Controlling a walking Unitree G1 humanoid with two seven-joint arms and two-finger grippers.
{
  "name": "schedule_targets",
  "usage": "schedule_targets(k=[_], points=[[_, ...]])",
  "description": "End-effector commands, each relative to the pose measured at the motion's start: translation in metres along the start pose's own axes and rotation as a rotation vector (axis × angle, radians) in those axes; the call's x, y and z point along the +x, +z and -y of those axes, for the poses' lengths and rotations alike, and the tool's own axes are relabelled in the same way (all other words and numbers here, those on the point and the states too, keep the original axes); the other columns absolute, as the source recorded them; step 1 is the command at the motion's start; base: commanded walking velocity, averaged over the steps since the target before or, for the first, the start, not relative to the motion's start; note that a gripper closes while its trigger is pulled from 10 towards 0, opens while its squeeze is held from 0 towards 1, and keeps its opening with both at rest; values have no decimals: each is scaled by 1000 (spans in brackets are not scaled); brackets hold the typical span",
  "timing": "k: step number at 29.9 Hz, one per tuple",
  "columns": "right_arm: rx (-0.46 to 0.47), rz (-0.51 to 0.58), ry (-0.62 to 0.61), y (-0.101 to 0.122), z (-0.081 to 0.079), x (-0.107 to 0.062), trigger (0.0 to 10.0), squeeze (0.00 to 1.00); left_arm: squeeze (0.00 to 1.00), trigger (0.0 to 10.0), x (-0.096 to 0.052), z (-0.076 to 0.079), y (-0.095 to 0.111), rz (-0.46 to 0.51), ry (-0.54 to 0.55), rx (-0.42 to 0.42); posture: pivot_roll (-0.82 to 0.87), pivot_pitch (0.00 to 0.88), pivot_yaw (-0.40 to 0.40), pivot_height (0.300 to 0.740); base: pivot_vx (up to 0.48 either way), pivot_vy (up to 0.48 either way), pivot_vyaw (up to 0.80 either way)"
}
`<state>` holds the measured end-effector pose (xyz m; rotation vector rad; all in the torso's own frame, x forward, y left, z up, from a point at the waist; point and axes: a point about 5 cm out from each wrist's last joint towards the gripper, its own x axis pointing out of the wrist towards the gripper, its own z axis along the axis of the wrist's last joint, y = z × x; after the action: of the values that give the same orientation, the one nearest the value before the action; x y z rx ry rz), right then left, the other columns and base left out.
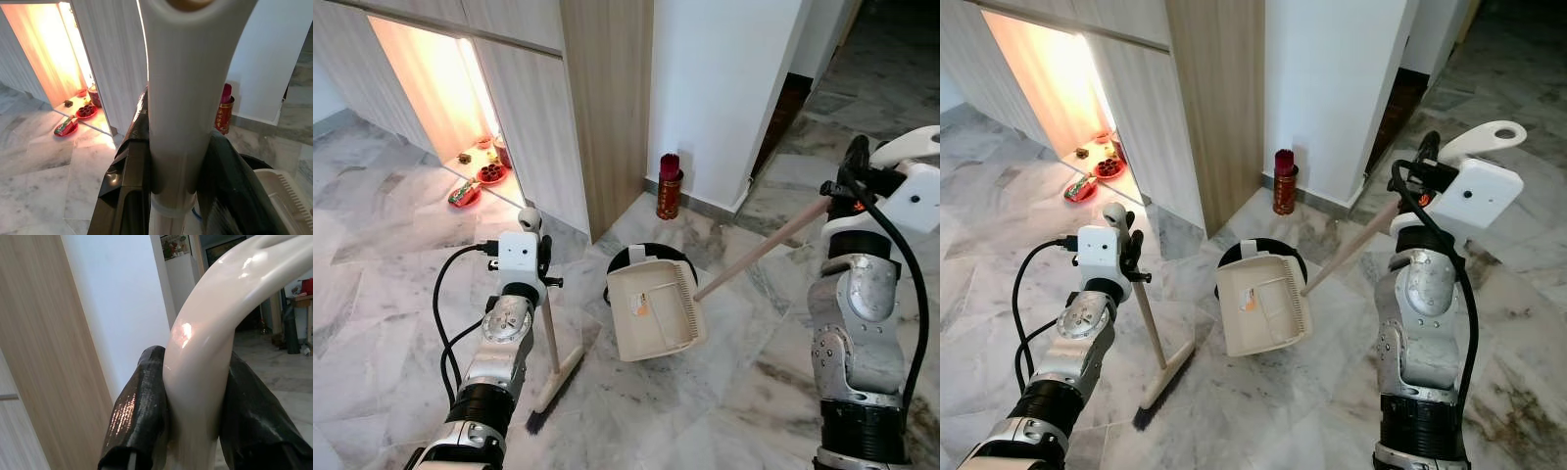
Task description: Sweep floor
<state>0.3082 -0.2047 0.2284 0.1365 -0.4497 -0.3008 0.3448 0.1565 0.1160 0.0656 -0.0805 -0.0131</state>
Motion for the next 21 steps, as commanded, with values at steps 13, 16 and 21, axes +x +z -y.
schedule_targets(k=[13,16,21], points=[[14,142,79,27,-18,4,10000,0,0,10000,3,0,13,60,-14,12,-12,56,32,740,255,0,0],[8,152,91,29,-19,4,10000,0,0,10000,3,0,13,62,-14,13,-13,56,31,740,255,0,0],[-14,178,144,32,-29,3,10000,0,0,10000,2,0,13,61,-16,13,-11,56,31,740,259,0,0]])
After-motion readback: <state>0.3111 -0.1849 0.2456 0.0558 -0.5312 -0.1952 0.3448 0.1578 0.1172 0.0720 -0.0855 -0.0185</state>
